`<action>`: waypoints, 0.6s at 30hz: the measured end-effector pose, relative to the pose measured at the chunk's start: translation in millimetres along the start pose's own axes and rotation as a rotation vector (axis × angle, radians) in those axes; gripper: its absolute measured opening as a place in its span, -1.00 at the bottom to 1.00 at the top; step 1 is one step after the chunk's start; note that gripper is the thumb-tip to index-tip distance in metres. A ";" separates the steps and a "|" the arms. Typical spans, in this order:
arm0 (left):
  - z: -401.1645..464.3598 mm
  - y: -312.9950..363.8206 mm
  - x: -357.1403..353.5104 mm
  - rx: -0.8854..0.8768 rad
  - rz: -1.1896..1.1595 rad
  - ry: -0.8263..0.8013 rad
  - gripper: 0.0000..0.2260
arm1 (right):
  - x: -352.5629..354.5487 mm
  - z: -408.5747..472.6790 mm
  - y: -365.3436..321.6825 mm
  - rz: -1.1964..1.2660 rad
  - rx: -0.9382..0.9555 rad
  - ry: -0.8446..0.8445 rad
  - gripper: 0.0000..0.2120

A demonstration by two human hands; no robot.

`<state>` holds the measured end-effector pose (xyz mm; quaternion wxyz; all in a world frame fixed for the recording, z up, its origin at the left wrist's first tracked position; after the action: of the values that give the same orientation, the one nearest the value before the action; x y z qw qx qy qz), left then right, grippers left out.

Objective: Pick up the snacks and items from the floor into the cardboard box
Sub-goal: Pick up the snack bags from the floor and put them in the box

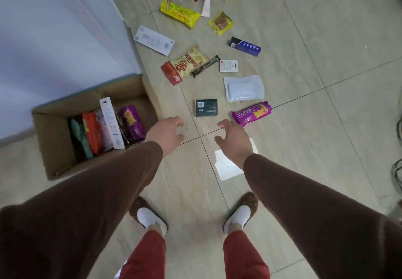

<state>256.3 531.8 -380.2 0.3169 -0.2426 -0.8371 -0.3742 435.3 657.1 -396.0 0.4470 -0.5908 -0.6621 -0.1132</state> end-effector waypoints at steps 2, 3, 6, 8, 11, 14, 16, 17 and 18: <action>12.8 44.2 -19.9 -0.009 -0.007 -0.011 -0.65 | 24.7 2.6 39.1 -0.017 0.013 0.000 -0.60; 19.0 66.4 -29.1 -0.013 -0.016 -0.011 -0.65 | 37.9 5.0 58.2 -0.020 0.014 0.000 -0.61; 41.8 125.2 -53.0 -0.011 -0.029 -0.008 -0.63 | 78.4 18.1 110.4 -0.029 -0.005 0.008 -0.61; 58.8 155.7 -63.5 -0.015 -0.021 -0.008 -0.62 | 103.8 30.9 137.2 -0.031 -0.025 0.015 -0.60; 87.5 191.0 -70.8 -0.015 -0.005 -0.023 -0.65 | 138.3 53.4 166.9 -0.016 -0.056 0.028 -0.57; 120.9 221.6 -71.1 -0.009 -0.008 -0.027 -0.65 | 168.3 79.5 185.3 0.005 -0.065 0.031 -0.58; 145.9 237.2 -71.7 0.009 -0.017 -0.019 -0.65 | 187.6 100.1 194.2 0.029 -0.073 0.031 -0.60; 159.5 243.8 -72.0 0.018 -0.019 -0.022 -0.64 | 197.7 111.4 198.3 0.042 -0.078 0.027 -0.60; 173.6 249.6 -72.6 0.025 -0.018 -0.031 -0.62 | 207.8 123.5 202.7 0.052 -0.082 0.024 -0.60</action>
<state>405.8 805.3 -404.0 0.3038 -0.2369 -0.8486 -0.3626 578.1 938.3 -392.8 0.4328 -0.6242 -0.6361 -0.1359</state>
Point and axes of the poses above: each hand's wrist, its own z-axis towards the middle knuckle, its own x-axis out of the back of the hand, y = z × x, the point moved 3 cm from there along z, towards the middle knuckle, and after that the axes turned 7 degrees about -x, right-handed, at the moved point
